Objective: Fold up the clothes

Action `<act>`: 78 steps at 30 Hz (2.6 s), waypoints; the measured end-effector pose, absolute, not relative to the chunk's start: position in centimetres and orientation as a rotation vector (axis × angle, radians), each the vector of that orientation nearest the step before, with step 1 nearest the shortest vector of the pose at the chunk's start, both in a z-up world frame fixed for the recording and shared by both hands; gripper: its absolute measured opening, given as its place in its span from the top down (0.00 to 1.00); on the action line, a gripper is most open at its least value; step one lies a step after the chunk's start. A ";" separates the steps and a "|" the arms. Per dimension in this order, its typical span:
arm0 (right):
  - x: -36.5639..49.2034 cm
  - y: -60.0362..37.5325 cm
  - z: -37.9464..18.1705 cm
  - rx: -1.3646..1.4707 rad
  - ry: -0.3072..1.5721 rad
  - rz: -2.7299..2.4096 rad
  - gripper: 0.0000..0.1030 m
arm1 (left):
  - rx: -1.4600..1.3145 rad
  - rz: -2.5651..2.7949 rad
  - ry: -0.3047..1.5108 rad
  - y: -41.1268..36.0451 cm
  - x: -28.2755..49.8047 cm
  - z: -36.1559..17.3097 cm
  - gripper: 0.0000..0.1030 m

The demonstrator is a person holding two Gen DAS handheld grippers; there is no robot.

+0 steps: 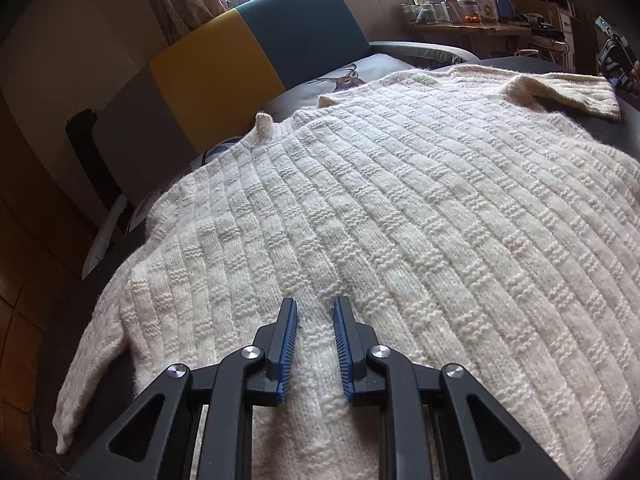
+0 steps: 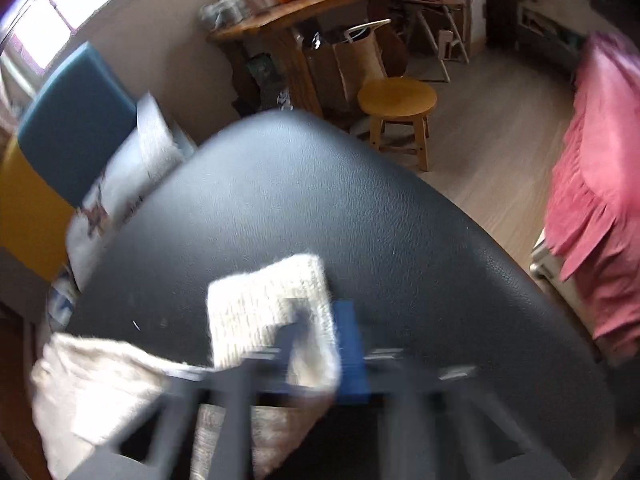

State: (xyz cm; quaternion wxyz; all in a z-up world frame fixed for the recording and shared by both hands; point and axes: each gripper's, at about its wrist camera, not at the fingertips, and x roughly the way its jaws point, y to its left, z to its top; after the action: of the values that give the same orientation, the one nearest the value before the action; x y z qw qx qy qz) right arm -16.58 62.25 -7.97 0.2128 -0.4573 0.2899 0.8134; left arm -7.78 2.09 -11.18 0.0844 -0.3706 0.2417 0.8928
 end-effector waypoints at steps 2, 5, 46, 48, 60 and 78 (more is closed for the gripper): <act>-15.3 62.2 -7.2 -1.256 0.819 2.258 0.94 | -1.106 2.663 0.710 2.0 -7.8 -11.2 0.82; -13.0 61.9 -5.8 -1.298 0.753 2.247 0.94 | -1.112 2.657 0.667 1.6 -7.9 -11.1 0.82; -8.4 56.8 -2.3 -1.775 0.252 2.537 0.93 | -1.124 2.652 0.619 1.4 -8.1 -10.9 0.82; -8.2 57.9 -0.7 -1.770 0.418 2.565 0.93 | -1.124 2.652 0.619 1.4 -8.2 -10.9 0.82; -9.8 62.1 -2.5 -1.402 0.337 2.319 0.92 | -1.118 2.662 0.654 1.7 -8.0 -11.0 0.82; -14.2 49.8 -8.3 -1.455 -0.041 2.314 0.91 | -1.126 2.682 0.624 1.8 -8.1 -11.0 0.82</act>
State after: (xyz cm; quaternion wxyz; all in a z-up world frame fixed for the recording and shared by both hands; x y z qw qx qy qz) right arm -14.23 49.84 -8.29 0.2023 -0.5213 -0.0148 0.8289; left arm -8.15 1.79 -11.01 0.0833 -0.3772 0.2092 0.8983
